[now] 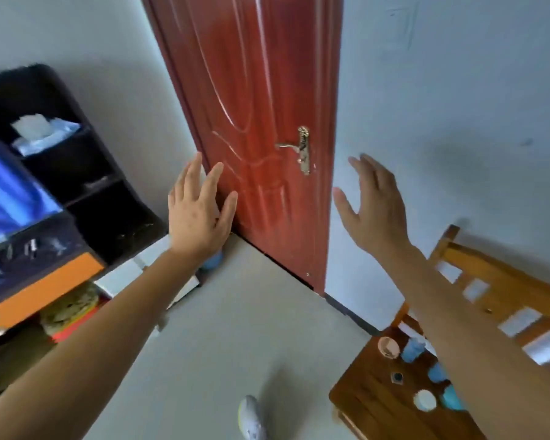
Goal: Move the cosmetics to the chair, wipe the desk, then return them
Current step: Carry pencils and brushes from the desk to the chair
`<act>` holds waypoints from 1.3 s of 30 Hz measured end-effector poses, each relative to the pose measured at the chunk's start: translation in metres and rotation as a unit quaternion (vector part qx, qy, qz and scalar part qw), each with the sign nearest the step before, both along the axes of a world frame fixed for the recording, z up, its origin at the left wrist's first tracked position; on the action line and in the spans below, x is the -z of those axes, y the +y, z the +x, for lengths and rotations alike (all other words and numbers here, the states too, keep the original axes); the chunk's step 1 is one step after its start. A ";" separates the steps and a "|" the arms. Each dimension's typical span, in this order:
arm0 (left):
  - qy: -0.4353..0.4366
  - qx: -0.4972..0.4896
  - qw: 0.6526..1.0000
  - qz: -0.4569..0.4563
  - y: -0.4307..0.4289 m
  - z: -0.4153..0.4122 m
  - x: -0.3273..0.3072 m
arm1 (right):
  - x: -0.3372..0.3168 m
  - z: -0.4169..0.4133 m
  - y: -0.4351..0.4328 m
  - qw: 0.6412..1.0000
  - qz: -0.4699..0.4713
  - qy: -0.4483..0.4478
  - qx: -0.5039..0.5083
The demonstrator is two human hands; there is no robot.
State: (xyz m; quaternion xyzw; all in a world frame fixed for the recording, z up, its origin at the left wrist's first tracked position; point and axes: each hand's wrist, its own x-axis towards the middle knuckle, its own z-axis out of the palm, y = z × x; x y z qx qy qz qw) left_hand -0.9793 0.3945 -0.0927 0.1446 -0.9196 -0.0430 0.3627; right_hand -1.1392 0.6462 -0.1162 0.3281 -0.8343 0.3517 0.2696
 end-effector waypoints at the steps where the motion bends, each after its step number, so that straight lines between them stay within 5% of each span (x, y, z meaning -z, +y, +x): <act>1: -0.005 -0.036 0.999 0.005 -0.011 0.027 -0.003 | -0.004 0.014 -0.021 0.999 -0.003 0.012 -0.035; 9: 0.022 -0.252 0.967 -0.013 -0.111 0.260 -0.019 | -0.041 0.167 -0.219 0.960 0.029 0.054 -0.273; 20: -0.062 -0.421 0.904 0.043 -0.257 0.498 -0.015 | -0.033 0.397 -0.465 0.895 0.052 0.014 -0.442; 30: -0.067 -0.421 0.899 0.105 -0.397 0.513 0.017 | 0.003 0.415 -0.613 0.888 0.084 -0.014 -0.452; 39: -0.093 -0.419 0.893 0.139 -0.608 0.460 0.044 | 0.043 0.368 -0.819 0.889 0.112 -0.075 -0.438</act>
